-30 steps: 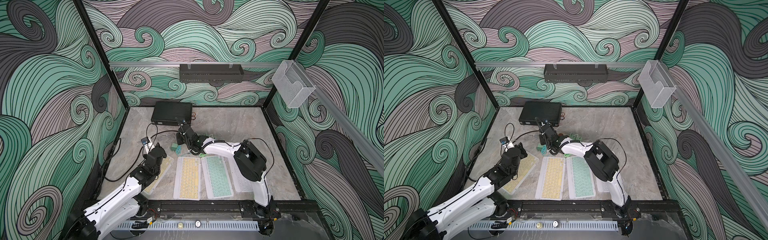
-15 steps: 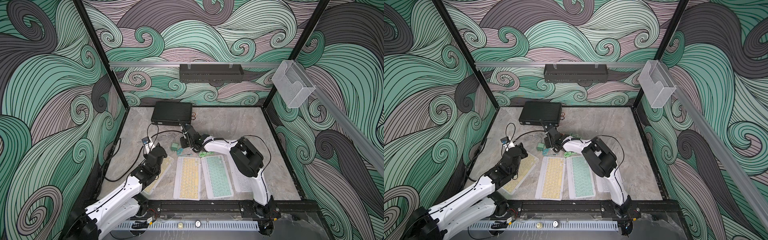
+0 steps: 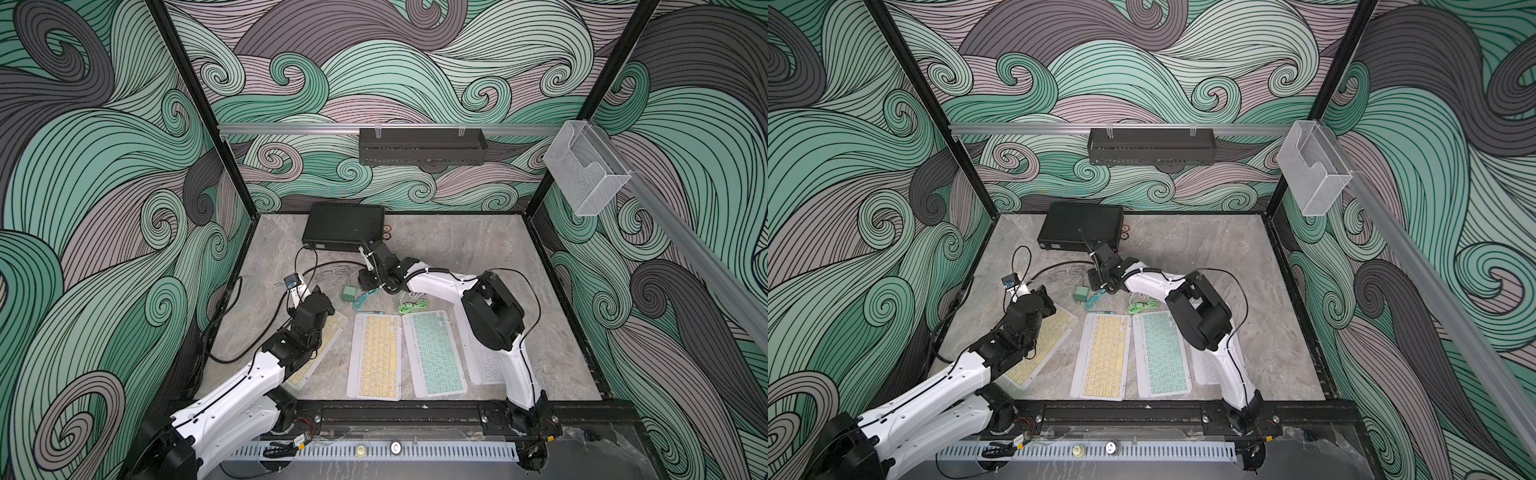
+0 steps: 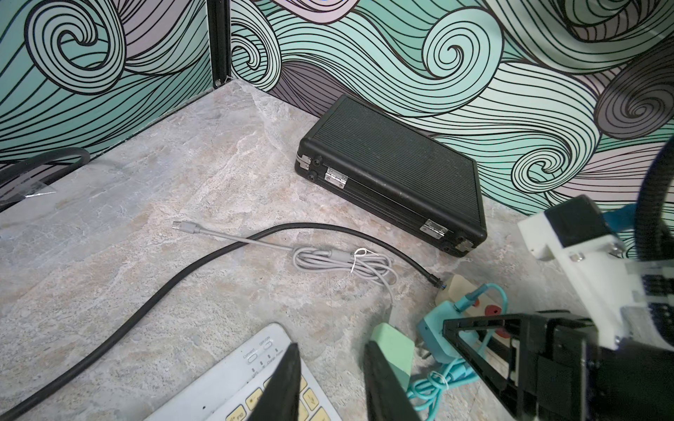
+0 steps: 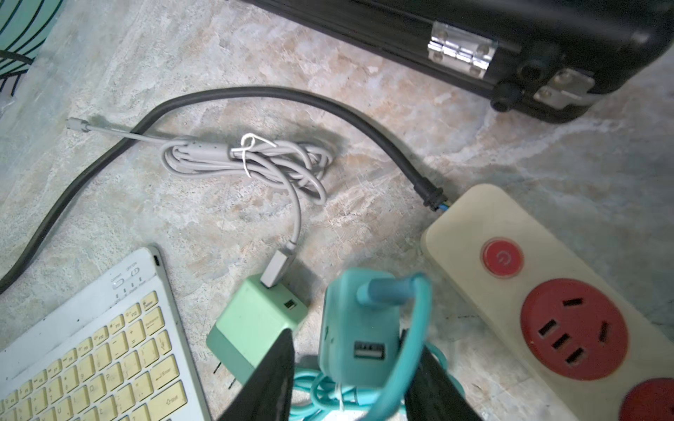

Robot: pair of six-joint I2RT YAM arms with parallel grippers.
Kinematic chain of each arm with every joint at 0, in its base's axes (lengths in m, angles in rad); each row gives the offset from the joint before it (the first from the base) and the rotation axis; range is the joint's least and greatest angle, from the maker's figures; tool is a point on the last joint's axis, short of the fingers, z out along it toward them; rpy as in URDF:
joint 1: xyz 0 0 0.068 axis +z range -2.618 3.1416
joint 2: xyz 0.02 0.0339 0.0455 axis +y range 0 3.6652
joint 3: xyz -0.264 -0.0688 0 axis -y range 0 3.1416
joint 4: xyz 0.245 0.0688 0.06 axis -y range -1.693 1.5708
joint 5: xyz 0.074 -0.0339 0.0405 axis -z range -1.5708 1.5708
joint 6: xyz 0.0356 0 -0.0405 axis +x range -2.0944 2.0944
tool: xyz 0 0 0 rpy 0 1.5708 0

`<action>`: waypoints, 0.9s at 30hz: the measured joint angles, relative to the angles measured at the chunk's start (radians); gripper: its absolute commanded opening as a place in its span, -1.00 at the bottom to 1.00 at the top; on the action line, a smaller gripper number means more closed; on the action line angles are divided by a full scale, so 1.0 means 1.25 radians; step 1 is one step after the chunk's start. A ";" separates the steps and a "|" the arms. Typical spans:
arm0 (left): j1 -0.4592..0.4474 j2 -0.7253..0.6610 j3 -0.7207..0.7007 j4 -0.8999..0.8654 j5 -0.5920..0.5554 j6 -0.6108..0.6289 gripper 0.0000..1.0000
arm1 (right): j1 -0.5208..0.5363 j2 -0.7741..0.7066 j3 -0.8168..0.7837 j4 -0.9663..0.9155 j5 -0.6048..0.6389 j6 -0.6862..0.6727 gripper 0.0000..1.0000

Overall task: Unplug the wireless keyboard
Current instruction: Place the plug at the center of the board, then pick up the power cord at the center of the board.

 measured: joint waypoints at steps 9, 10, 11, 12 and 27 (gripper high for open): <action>0.000 0.004 0.000 0.000 0.003 -0.001 -0.36 | 0.001 -0.021 0.066 -0.094 0.036 -0.053 0.18; 0.000 0.004 0.000 0.000 0.003 -0.001 -0.36 | 0.001 -0.033 0.059 -0.098 0.041 -0.059 0.18; 0.000 0.004 0.000 0.000 0.004 -0.002 -0.36 | 0.001 -0.052 0.042 -0.097 0.047 -0.063 0.19; 0.000 0.004 0.000 0.000 0.005 -0.002 -0.36 | 0.001 -0.083 0.013 -0.092 0.055 -0.066 0.19; 0.000 0.121 0.091 -0.023 0.158 0.004 -0.38 | 0.009 -0.794 -0.708 0.214 0.150 -0.009 0.14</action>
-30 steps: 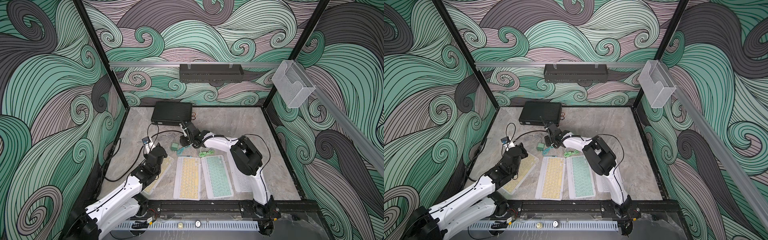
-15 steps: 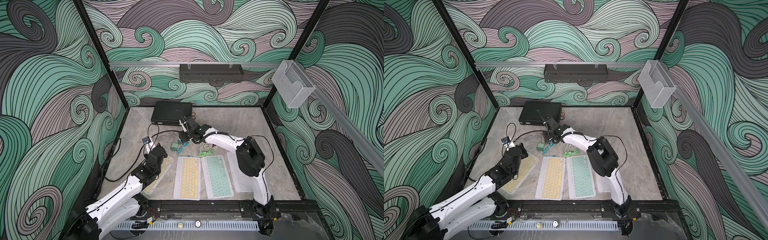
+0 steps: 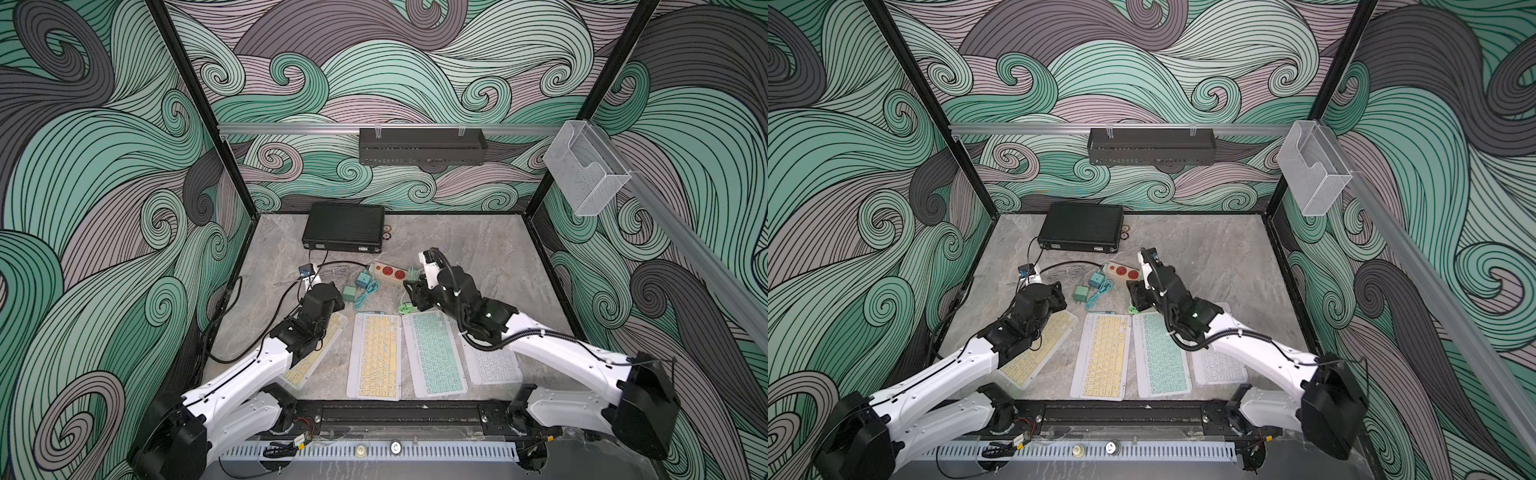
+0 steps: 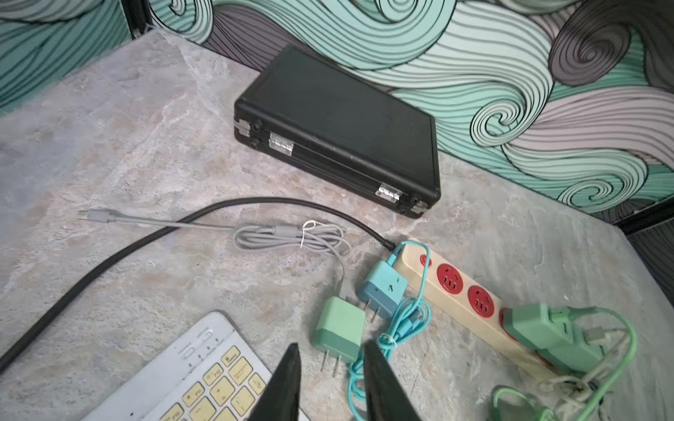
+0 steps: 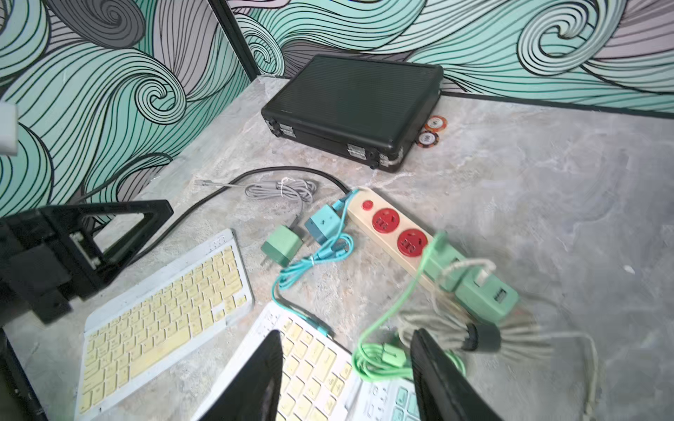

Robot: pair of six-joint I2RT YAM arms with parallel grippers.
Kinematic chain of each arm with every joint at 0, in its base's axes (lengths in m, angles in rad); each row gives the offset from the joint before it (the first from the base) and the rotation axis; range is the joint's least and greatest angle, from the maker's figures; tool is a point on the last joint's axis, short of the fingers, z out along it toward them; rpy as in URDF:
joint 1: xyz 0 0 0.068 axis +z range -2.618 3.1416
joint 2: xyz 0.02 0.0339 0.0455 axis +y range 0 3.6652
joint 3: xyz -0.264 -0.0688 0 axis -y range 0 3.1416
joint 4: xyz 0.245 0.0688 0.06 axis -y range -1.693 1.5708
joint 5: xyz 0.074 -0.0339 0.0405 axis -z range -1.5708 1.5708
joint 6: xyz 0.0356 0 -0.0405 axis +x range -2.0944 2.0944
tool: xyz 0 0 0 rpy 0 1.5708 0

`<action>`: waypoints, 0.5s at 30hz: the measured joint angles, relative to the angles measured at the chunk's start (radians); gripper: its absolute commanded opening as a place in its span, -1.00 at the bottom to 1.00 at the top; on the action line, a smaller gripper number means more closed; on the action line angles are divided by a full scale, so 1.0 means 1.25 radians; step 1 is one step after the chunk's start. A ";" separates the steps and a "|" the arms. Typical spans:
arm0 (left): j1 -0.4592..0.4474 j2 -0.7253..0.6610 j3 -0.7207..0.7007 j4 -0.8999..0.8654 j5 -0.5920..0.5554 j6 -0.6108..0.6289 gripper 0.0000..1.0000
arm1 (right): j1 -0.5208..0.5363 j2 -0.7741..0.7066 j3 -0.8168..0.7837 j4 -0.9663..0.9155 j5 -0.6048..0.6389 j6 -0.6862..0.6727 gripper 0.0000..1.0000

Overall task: Unplug the wireless keyboard
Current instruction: Pick up the power cord at the center of the board.

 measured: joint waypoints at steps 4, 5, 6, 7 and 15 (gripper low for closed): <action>0.000 0.037 0.020 -0.011 0.049 -0.010 -0.38 | 0.000 -0.092 -0.115 0.004 0.025 0.042 0.08; 0.000 0.042 0.023 -0.013 0.063 -0.016 -0.38 | 0.000 -0.115 -0.133 -0.003 0.037 0.061 0.21; 0.000 0.044 0.024 -0.013 0.072 -0.022 -0.38 | 0.000 -0.130 -0.142 -0.014 0.050 0.081 0.34; 0.000 0.046 0.025 -0.013 0.084 -0.027 -0.39 | 0.000 -0.143 -0.143 -0.033 0.069 0.102 0.42; 0.000 0.046 0.025 -0.014 0.122 -0.050 -0.39 | -0.003 -0.170 -0.136 -0.163 0.179 0.292 0.99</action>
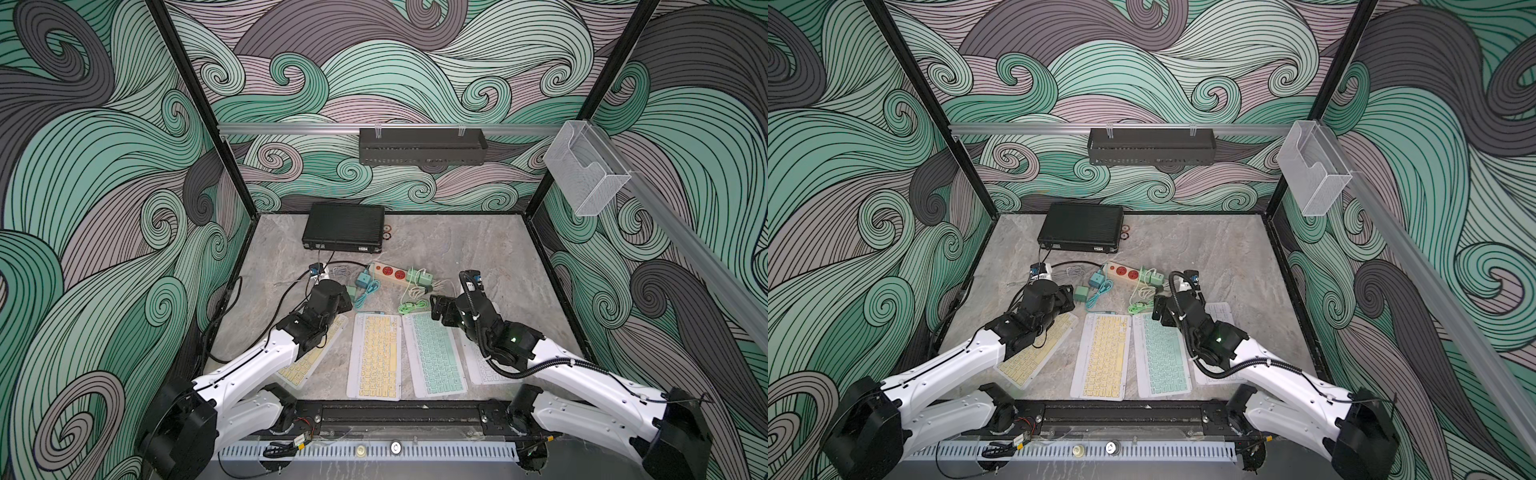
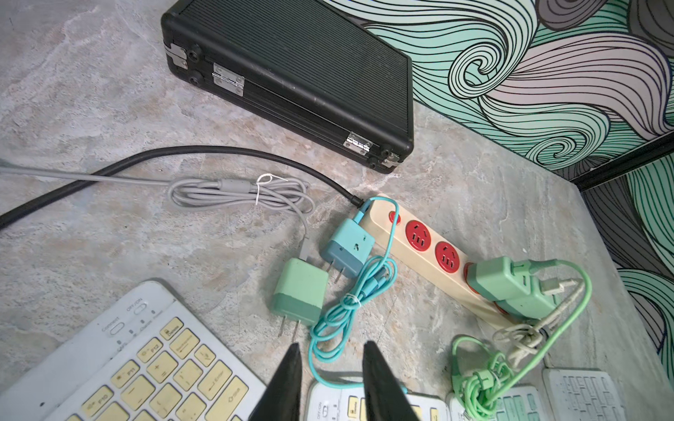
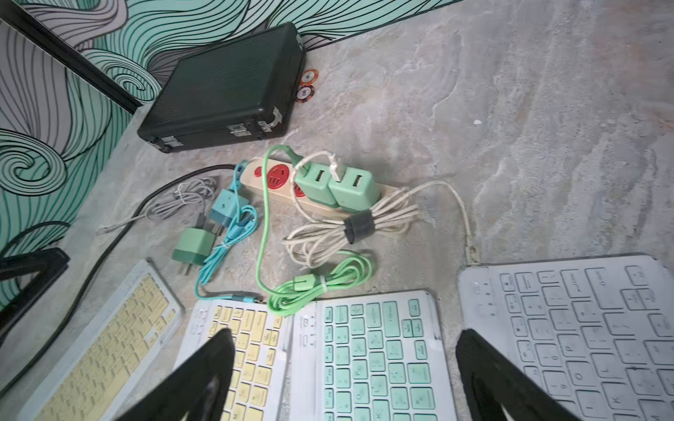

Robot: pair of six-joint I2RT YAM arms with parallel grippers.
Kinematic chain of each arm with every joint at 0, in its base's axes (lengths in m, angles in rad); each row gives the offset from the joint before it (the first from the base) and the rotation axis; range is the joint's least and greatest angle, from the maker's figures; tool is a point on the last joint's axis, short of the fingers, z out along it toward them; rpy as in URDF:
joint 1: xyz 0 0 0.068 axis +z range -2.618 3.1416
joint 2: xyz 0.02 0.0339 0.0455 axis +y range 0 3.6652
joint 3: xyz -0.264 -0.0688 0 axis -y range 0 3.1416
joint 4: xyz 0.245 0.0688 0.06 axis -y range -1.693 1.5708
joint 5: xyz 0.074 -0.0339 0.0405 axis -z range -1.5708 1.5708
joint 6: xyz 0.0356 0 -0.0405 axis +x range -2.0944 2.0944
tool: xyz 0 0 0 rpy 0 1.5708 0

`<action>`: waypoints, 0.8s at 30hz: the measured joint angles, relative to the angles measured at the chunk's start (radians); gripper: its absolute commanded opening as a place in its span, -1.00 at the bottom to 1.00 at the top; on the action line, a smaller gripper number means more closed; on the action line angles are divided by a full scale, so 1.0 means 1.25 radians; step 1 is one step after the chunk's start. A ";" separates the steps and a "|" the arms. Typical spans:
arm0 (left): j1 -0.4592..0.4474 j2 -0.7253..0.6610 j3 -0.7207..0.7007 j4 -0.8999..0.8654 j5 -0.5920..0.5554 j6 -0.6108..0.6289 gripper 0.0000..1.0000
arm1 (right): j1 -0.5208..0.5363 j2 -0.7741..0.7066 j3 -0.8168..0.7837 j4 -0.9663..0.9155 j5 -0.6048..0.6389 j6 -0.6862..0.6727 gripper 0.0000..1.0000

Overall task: Unplug the wireless keyboard
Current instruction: Pick up the power cord at the center of the board.

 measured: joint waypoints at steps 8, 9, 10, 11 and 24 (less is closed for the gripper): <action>0.000 0.022 0.000 0.000 0.013 -0.008 -0.39 | -0.016 -0.078 -0.055 0.026 -0.047 -0.043 0.99; 0.000 0.023 0.000 0.000 0.014 -0.008 -0.39 | -0.017 -0.080 -0.058 0.035 -0.067 -0.058 0.99; 0.000 0.024 0.000 0.000 0.014 -0.009 -0.39 | -0.017 -0.076 -0.058 0.041 -0.087 -0.071 0.99; 0.000 0.024 0.000 0.000 0.015 -0.009 -0.39 | -0.016 -0.064 -0.057 0.045 -0.106 -0.078 0.94; 0.000 0.024 0.000 0.000 0.014 -0.009 -0.39 | 0.089 0.362 0.160 -0.056 -0.144 -0.090 -0.19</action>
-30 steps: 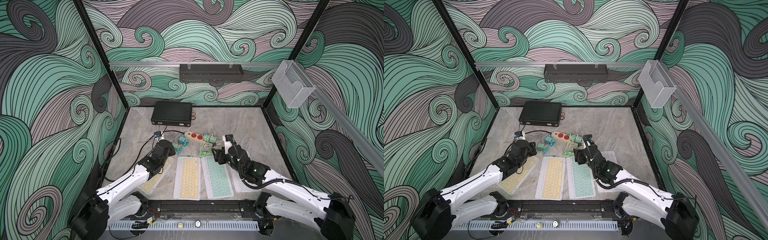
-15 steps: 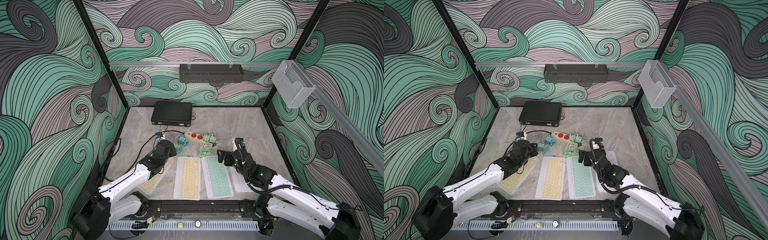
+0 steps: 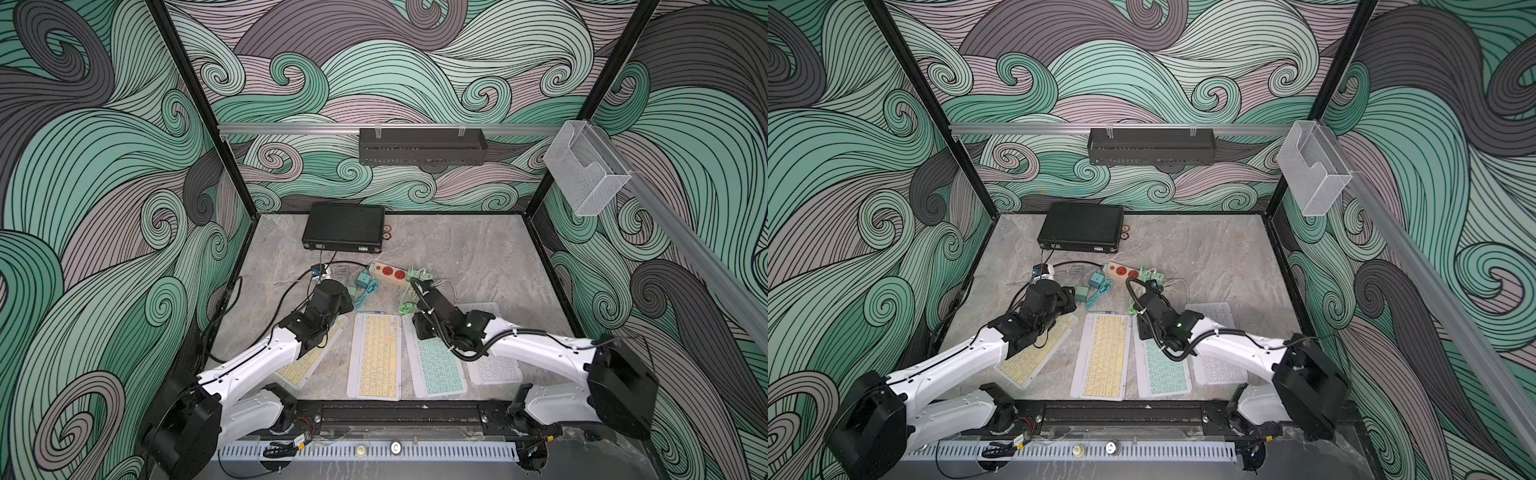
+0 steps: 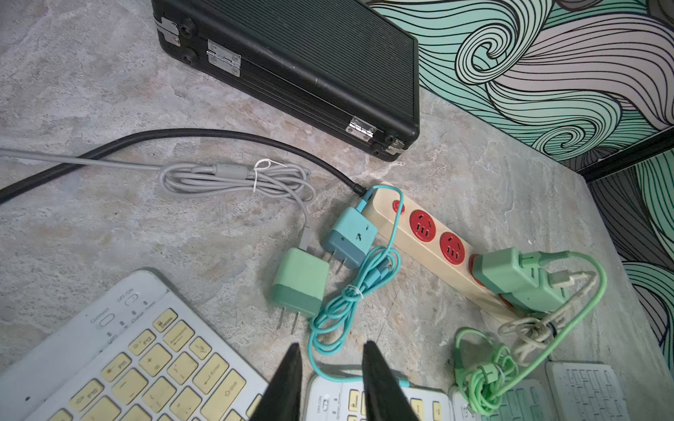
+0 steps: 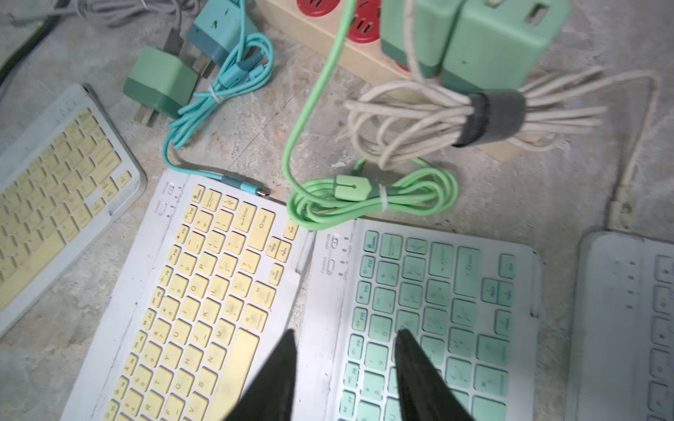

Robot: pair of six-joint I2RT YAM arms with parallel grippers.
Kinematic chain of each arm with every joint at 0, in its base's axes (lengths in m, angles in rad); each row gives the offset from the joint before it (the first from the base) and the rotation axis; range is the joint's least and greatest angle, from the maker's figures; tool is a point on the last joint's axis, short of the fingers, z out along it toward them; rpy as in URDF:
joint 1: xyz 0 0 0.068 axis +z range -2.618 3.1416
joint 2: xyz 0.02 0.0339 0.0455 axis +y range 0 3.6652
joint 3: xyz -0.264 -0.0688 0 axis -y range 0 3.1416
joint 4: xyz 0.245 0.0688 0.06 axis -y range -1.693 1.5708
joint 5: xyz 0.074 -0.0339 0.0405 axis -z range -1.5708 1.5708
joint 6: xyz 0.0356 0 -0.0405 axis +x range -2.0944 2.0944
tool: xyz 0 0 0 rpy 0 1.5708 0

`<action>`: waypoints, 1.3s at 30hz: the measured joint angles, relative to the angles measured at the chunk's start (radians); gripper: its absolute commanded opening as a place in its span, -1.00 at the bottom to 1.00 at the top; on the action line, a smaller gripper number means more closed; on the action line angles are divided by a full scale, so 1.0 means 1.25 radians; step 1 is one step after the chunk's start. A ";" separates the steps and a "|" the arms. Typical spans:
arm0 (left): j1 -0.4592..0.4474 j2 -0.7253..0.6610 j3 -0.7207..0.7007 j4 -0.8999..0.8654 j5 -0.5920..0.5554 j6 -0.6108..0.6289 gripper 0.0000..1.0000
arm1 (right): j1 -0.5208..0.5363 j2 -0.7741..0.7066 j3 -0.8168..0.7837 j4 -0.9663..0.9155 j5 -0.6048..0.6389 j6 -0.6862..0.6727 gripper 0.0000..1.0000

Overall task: Unplug the wireless keyboard
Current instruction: Pick up the power cord at the center of the board.

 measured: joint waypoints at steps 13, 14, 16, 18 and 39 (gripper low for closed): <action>0.000 -0.001 0.000 -0.007 -0.008 0.003 -0.39 | 0.016 0.252 0.202 -0.090 0.015 -0.002 -0.17; 0.000 -0.002 0.000 -0.007 -0.008 0.003 -0.39 | 0.016 0.263 0.218 -0.101 0.022 -0.004 -0.16; 0.000 -0.006 0.000 -0.010 -0.008 0.003 -0.39 | 0.016 0.281 0.246 -0.115 0.032 -0.005 -0.16; 0.000 -0.007 0.000 -0.012 -0.009 0.004 -0.39 | 0.016 0.295 0.266 -0.125 0.037 -0.007 -0.15; 0.000 -0.011 0.000 -0.017 -0.015 0.006 -0.39 | -0.006 0.218 0.205 -0.139 0.040 0.008 0.03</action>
